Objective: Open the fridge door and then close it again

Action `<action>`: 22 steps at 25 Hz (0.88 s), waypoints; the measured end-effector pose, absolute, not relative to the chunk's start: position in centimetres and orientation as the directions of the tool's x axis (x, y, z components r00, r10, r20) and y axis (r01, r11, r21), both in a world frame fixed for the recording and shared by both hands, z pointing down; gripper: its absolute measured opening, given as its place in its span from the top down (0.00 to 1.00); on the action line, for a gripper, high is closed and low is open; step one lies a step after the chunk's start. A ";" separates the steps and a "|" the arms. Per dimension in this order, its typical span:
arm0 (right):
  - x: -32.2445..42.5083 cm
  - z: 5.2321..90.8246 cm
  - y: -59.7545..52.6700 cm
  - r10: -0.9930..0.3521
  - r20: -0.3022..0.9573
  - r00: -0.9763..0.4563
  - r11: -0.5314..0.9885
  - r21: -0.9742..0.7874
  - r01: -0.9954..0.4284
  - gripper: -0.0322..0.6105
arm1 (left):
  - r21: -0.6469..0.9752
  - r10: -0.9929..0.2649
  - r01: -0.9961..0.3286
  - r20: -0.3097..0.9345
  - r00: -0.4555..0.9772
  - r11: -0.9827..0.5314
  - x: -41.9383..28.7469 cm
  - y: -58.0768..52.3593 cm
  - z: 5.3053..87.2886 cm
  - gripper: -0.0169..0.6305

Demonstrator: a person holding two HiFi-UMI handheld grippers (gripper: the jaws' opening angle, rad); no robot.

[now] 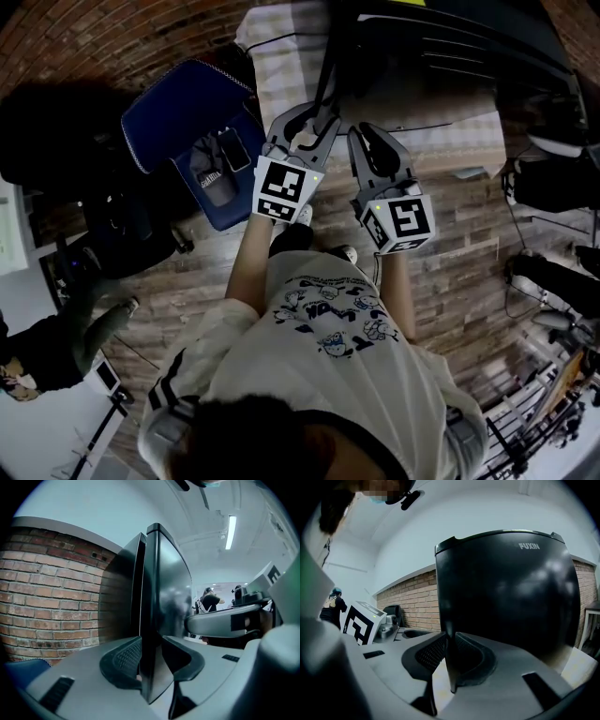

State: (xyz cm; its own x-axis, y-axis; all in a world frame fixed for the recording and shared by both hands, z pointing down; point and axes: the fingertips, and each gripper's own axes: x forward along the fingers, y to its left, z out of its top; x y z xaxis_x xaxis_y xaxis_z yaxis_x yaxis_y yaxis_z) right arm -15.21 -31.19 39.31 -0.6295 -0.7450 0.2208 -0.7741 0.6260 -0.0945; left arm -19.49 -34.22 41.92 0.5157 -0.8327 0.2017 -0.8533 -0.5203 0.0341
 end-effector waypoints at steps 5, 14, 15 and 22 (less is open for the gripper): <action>-15.1 39.3 -31.7 -0.760 0.214 -0.614 0.609 -0.099 -0.787 0.84 | 0.031 -0.845 -0.865 0.198 0.496 -0.500 -19.8 -35.1 41.9 0.78; -14.2 39.0 -31.9 -0.795 0.212 -0.568 0.563 -0.091 -0.822 0.84 | 0.052 -0.857 -0.878 0.196 0.476 -0.475 -20.1 -34.9 41.8 0.78; -14.0 38.9 -31.9 -0.799 0.213 -0.563 0.557 -0.090 -0.825 0.84 | 0.053 -0.858 -0.879 0.197 0.474 -0.474 -20.1 -34.8 41.8 0.78; -12.6 38.4 -31.0 -0.832 0.188 -0.522 0.512 -0.098 -0.853 0.84 | 0.056 -0.860 -0.880 0.190 0.473 -0.472 -19.4 -32.7 41.1 0.78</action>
State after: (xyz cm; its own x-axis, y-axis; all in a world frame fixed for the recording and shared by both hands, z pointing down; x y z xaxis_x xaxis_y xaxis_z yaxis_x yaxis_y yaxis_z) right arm -12.63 -30.98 38.36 -0.5215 -0.8324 0.1875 -0.8531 0.5124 -0.0982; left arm -19.44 -32.65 41.12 0.4734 -0.8601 0.1898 -0.8799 -0.4719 0.0563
